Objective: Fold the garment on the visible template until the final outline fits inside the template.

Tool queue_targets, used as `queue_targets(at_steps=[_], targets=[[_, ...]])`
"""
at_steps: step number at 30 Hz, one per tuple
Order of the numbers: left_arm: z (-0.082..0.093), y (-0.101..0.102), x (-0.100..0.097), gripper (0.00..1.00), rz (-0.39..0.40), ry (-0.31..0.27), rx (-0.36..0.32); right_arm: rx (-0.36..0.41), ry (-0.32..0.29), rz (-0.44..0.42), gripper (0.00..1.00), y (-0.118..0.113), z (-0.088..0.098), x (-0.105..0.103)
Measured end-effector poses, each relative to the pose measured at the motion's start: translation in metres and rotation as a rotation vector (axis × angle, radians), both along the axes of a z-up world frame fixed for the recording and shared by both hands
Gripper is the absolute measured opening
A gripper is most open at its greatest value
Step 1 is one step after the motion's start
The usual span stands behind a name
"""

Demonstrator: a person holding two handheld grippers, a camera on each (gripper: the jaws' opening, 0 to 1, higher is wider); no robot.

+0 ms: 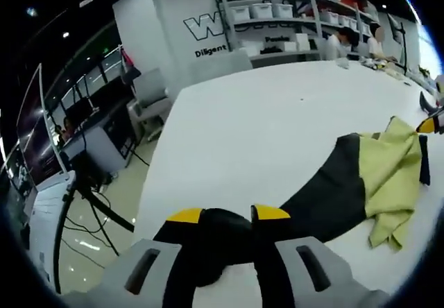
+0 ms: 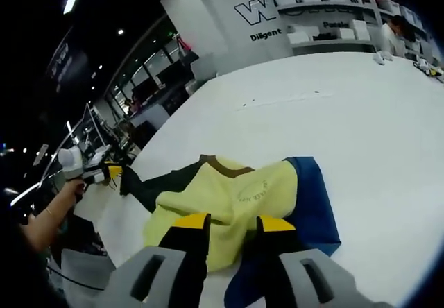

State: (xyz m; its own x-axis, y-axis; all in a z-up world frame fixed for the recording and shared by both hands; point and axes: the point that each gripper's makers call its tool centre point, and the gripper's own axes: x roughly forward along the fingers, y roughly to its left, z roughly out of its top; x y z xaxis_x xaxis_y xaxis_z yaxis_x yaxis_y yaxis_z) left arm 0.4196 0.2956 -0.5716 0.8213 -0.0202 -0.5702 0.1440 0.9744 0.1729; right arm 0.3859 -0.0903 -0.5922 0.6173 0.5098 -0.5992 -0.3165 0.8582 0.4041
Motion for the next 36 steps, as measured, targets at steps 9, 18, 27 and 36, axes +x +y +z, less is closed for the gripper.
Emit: queue_targets(at_steps=[9, 18, 27, 36], targets=[[-0.008, -0.065, -0.025, 0.52, -0.158, 0.036, -0.103, 0.011, -0.017, 0.017, 0.46, 0.011, 0.007, -0.011], [-0.017, -0.111, -0.047, 0.65, -0.305, 0.034, -0.146, 0.031, -0.007, 0.046, 0.54, 0.032, 0.009, -0.029], [-0.042, -0.152, -0.079, 0.58, -0.473, 0.101, -0.160, 0.006, 0.004, 0.071, 0.49, 0.052, -0.003, -0.051], [-0.056, -0.183, -0.098, 0.48, -0.573, 0.127, -0.147, 0.005, 0.055, 0.049, 0.46, 0.058, -0.021, -0.070]])
